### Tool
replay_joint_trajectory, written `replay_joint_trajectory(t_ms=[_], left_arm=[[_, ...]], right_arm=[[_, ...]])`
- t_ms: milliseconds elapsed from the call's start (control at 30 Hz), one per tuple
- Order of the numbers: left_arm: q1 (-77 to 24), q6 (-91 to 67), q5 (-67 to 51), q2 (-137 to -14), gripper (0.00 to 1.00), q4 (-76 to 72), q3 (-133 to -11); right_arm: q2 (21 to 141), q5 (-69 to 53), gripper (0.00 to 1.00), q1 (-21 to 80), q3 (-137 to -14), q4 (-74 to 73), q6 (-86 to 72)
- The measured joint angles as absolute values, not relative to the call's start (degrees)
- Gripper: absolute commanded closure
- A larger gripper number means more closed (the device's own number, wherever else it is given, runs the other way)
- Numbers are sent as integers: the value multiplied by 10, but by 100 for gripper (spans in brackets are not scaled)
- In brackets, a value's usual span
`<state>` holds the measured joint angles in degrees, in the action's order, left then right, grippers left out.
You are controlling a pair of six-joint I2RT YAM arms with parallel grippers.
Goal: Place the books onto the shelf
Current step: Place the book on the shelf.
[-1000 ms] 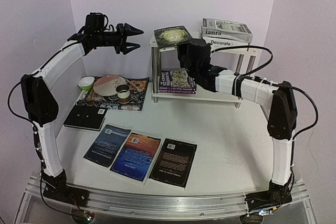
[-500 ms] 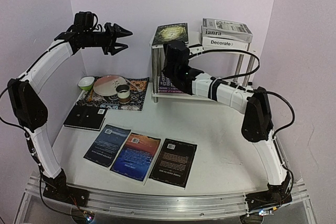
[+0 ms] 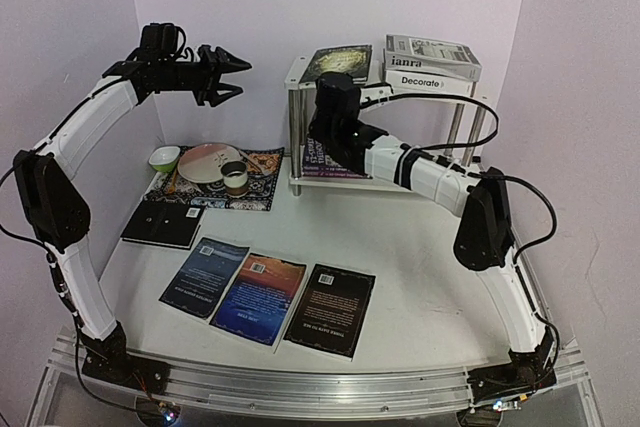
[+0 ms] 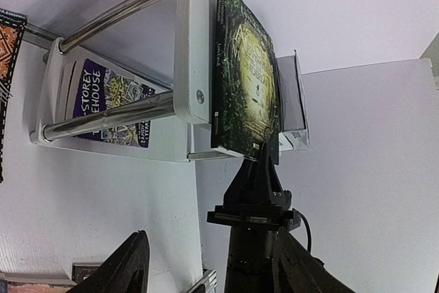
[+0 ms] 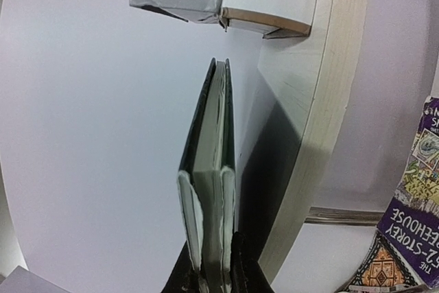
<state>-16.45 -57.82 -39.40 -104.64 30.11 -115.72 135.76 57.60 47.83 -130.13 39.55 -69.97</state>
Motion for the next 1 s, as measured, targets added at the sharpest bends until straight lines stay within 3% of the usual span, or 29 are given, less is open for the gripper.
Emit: replay_joint_trajectory(t_ms=[500, 567, 633, 733, 833, 1000], left_arm=[[-164, -579, -392, -1037, 38, 306, -1145], [-164, -579, -390, -1037, 38, 306, -1143], [-164, -579, -389, -1037, 38, 306, -1142], [-164, -579, -388, -1037, 38, 306, -1141], [-164, -580, -388, -1037, 38, 306, -1141], [-164, -580, -388, -1037, 38, 306, -1141]], right_arm=[[1358, 538, 89, 449, -1316, 324, -804], [1358, 537, 82, 445, -1320, 314, -812], [1358, 535, 68, 441, -1324, 304, -820], [1358, 531, 66, 437, -1338, 299, -832], [1358, 529, 44, 437, -1339, 298, -837], [1336, 516, 27, 437, -1313, 312, -846]])
